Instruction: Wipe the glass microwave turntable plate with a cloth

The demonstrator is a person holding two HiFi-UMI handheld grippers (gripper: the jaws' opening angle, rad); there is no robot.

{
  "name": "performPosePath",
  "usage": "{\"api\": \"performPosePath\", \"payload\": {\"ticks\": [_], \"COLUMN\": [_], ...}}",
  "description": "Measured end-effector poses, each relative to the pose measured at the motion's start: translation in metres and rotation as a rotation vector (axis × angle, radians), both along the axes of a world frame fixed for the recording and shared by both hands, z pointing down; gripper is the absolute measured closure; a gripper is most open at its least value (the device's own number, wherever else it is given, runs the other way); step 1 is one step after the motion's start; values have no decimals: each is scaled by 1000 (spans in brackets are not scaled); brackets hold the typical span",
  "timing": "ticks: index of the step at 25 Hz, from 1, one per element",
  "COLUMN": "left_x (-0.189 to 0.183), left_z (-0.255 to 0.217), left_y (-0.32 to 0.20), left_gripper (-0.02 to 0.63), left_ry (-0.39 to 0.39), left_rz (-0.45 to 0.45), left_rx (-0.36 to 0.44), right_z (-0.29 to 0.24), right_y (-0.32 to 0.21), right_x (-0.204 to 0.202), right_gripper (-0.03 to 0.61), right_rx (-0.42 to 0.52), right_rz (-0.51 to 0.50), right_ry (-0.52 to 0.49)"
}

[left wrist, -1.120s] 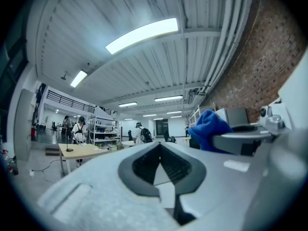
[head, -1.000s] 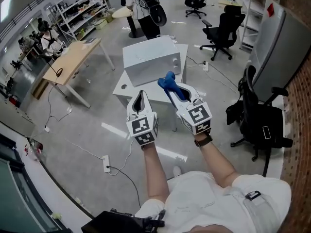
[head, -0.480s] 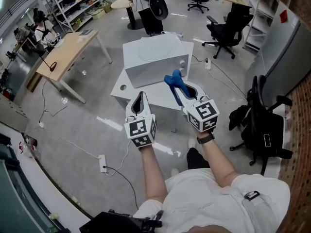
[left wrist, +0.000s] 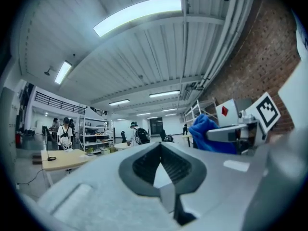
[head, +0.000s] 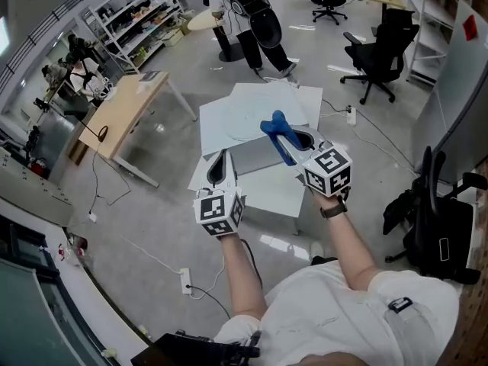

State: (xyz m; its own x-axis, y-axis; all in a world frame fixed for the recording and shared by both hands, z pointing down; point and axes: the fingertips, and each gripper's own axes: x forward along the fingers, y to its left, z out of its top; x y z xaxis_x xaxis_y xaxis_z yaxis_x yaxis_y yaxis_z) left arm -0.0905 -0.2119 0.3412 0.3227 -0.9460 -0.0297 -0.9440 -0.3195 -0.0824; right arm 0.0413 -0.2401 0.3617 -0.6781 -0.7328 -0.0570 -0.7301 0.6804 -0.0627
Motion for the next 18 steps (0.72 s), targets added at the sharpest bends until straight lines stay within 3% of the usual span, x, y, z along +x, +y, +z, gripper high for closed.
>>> {"api": "performPosePath", "payload": {"ticks": [10,18], "left_x": [25,9], "left_z": [44,72], "left_y": [-84,-130], "left_gripper": [611,611], "left_ry": [-17,-24], "left_rz": [56,63], "left_rx": [-138,-170], "right_z": [18,47], "right_y": [-84,-121], "right_x": [22,8], "right_gripper": [529,529], "right_rx": [-43,-103], "right_rz": [-129,-150], "right_ry": [26,38]}}
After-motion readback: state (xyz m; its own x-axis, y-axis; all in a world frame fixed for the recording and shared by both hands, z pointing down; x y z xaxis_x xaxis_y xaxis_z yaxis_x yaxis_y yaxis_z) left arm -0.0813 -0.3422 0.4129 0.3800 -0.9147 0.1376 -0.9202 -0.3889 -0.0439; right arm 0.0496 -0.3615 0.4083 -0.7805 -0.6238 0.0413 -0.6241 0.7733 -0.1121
